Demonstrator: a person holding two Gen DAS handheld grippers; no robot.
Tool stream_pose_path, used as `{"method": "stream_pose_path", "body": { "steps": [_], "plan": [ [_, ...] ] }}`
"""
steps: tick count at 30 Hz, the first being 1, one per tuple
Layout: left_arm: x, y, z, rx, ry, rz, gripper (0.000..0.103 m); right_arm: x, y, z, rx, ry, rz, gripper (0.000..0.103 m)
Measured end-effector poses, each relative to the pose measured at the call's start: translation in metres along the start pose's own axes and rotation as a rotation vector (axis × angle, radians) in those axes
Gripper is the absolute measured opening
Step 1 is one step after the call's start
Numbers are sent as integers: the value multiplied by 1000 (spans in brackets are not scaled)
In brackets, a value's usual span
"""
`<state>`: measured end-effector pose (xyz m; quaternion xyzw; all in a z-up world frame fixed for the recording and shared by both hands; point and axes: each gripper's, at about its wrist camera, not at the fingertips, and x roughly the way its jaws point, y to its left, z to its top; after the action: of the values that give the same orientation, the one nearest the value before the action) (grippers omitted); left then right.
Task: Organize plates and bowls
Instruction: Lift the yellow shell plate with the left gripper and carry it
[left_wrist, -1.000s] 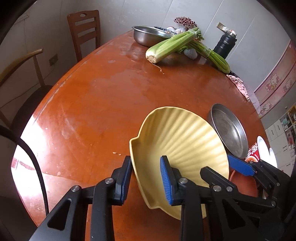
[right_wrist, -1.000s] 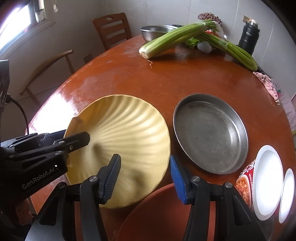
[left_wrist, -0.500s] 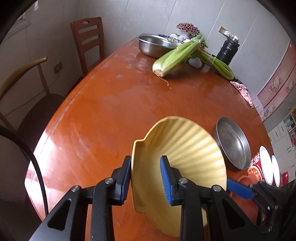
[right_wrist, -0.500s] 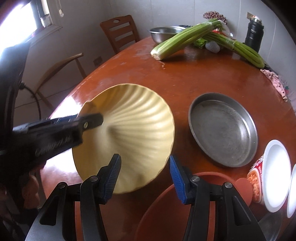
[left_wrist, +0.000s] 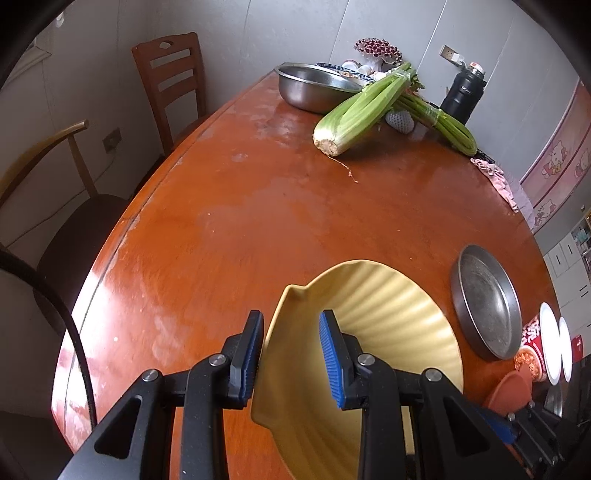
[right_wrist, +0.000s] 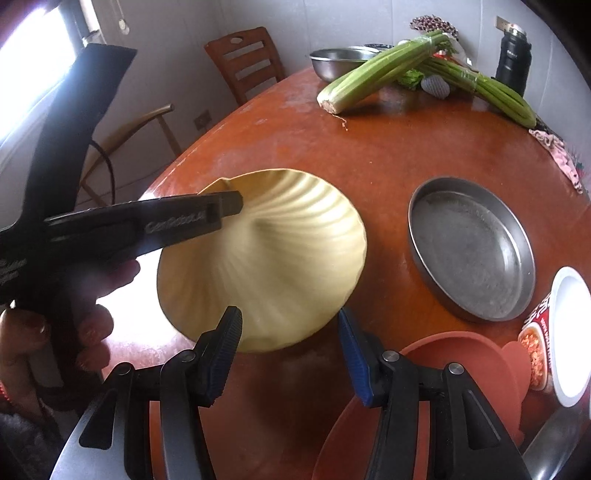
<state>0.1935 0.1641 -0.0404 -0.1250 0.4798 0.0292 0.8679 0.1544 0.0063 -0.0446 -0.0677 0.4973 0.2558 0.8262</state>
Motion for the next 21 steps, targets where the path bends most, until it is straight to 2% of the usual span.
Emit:
{"method": "stream_pose_path", "body": {
  "steps": [21],
  "plan": [
    [18,-2,8,28,-2,12,33,1,6,-3,11,-16,28,56]
  ]
}}
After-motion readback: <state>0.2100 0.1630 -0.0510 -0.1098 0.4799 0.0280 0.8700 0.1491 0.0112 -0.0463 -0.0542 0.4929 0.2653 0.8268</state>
